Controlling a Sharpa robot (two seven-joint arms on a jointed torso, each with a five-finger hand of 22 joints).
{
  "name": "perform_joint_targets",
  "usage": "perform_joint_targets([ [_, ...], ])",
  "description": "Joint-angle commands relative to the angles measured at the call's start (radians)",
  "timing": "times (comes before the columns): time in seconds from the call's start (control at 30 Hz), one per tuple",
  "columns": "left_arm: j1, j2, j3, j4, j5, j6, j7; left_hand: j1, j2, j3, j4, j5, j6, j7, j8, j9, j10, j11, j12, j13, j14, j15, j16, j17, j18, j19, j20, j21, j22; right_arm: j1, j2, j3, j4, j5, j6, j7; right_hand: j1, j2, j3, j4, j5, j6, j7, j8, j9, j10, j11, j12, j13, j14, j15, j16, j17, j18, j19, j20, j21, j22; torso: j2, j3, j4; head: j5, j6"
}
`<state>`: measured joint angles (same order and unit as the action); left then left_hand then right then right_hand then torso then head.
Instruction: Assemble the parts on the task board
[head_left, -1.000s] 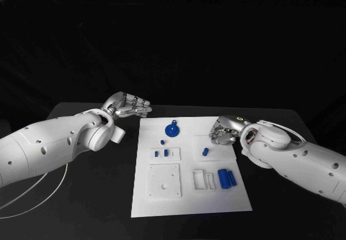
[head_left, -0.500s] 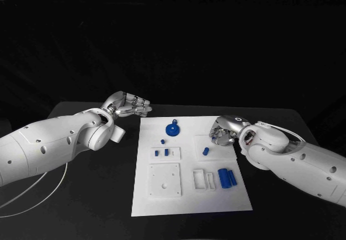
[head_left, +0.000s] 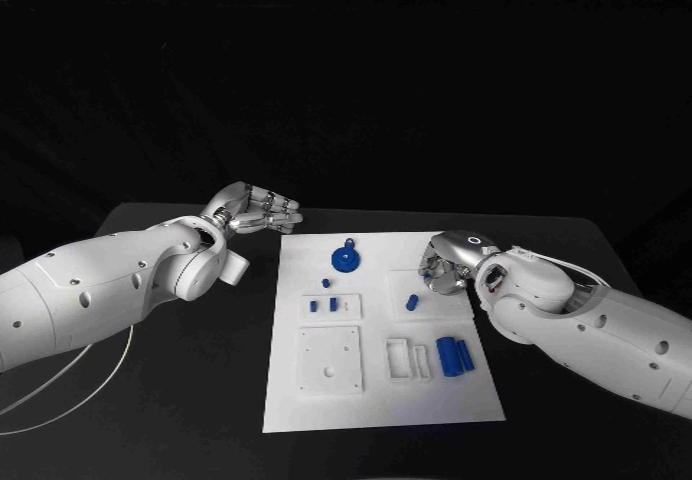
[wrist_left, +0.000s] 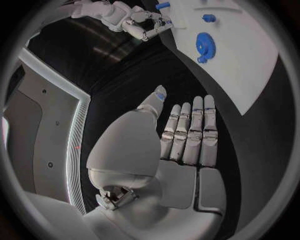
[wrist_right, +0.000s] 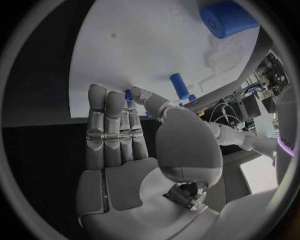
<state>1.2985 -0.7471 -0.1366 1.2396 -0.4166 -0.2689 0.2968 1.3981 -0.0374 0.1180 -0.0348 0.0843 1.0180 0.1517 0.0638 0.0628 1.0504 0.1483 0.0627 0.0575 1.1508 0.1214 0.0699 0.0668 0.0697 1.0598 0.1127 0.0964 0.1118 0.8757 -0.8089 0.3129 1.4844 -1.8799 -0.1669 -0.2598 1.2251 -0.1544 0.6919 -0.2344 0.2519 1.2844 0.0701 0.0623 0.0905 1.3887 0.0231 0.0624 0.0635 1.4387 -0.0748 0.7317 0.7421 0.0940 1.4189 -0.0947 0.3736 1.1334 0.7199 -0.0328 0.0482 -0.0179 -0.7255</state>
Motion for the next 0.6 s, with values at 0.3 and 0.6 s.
perform_joint_targets([
  [0.3, 0.000, -0.001, 0.001, 0.000, -0.006, 0.010, 0.009, 0.008, 0.002, -0.007, -0.002, -0.002, 0.000, -0.002, -0.001, -0.001, -0.007, 0.003, 0.001, 0.001, -0.005, 0.005, -0.002, 0.000, 0.003, -0.006, -0.002, 0.002, -0.001, -0.014, 0.009, -0.006, 0.014, -0.009, 0.019, 0.002, 0.011, -0.005, 0.012, 0.007, -0.011, 0.007, -0.001, 0.002, 0.010, 0.018, -0.011, 0.003, 0.004, 0.007, -0.001, -0.006, 0.008, 0.021, 0.009, -0.004, 0.002, 0.018, 0.000, -0.0004, 0.0008, 0.002, 0.005],
  [0.6, 0.000, -0.001, 0.001, -0.010, -0.003, 0.009, 0.004, 0.008, 0.000, -0.008, -0.002, -0.002, -0.004, 0.000, -0.001, -0.001, -0.011, 0.004, 0.001, 0.001, -0.006, 0.005, -0.002, 0.000, 0.003, -0.007, -0.002, 0.003, -0.004, -0.014, -0.004, 0.034, 0.053, 0.018, 0.049, -0.003, 0.014, -0.004, 0.013, 0.011, -0.021, 0.006, -0.001, 0.002, 0.013, 0.018, -0.011, 0.003, 0.004, 0.007, -0.001, -0.008, 0.011, 0.022, 0.010, -0.005, -0.003, 0.022, -0.001, -0.0007, -0.0004, 0.003, 0.007],
])
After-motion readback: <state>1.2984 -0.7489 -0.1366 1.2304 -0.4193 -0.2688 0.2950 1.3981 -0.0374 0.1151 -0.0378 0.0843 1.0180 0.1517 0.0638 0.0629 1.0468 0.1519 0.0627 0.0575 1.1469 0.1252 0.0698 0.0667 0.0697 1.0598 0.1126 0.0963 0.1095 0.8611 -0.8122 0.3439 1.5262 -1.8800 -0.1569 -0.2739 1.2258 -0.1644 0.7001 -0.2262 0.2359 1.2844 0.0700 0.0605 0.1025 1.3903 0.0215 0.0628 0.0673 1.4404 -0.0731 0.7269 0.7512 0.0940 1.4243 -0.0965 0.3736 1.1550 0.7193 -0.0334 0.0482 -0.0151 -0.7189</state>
